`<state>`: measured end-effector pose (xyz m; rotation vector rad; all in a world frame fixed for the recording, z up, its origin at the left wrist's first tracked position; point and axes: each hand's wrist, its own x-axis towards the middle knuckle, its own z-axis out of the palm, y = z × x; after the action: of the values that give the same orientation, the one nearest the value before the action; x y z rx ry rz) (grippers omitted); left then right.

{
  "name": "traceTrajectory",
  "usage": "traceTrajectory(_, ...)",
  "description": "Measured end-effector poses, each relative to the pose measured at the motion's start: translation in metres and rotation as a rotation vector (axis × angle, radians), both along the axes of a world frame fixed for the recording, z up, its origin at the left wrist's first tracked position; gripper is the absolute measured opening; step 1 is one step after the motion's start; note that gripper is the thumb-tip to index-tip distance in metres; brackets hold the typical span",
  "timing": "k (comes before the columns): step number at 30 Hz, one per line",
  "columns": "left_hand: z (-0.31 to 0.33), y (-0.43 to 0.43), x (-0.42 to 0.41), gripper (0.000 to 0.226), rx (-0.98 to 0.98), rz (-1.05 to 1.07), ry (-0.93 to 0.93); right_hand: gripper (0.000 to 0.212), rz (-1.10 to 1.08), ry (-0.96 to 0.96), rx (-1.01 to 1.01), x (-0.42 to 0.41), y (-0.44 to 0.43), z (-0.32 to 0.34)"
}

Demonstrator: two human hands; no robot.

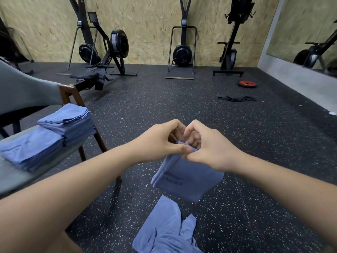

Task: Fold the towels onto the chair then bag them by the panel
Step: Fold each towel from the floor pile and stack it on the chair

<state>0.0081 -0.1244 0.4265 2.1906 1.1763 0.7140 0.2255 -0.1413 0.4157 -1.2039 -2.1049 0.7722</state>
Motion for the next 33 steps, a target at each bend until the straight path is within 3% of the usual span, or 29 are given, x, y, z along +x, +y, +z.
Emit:
traceTrajectory(4, 0.01, 0.001, -0.01, 0.034, 0.02, -0.002, 0.125, 0.052, 0.019, -0.041, 0.024, -0.011, -0.005, 0.001)
traceTrajectory(10, 0.024, 0.0, -0.036, 0.049, -0.018, 0.023, 0.132, 0.052, 0.044, -0.122, 0.031, -0.031, 0.006, -0.006)
traceTrajectory(14, 0.03, 0.003, -0.079, 0.044, -0.038, 0.099, 0.098, 0.03, 0.068, -0.233, -0.037, -0.044, 0.024, -0.016)
traceTrajectory(16, 0.032, 0.001, -0.109, 0.04, -0.052, 0.145, 0.058, 0.017, 0.065, -0.213, -0.085, -0.053, 0.037, -0.02)
traceTrajectory(21, 0.018, -0.01, -0.192, 0.03, -0.097, 0.289, 0.012, 0.016, 0.139, -0.047, -0.142, -0.103, 0.065, -0.01)
traceTrajectory(26, 0.012, -0.024, -0.246, 0.023, -0.171, 0.414, 0.098, 0.026, 0.239, 0.065, -0.025, -0.194, 0.096, 0.004)
traceTrajectory(29, 0.01, -0.024, -0.265, 0.012, -0.162, 0.476, 0.046, 0.017, 0.324, 0.072, 0.026, -0.24, 0.109, 0.009)
traceTrajectory(33, 0.012, -0.017, -0.297, 0.019, -0.038, 0.548, 0.066, 0.018, 0.451, 0.039, 0.093, -0.301, 0.122, 0.013)
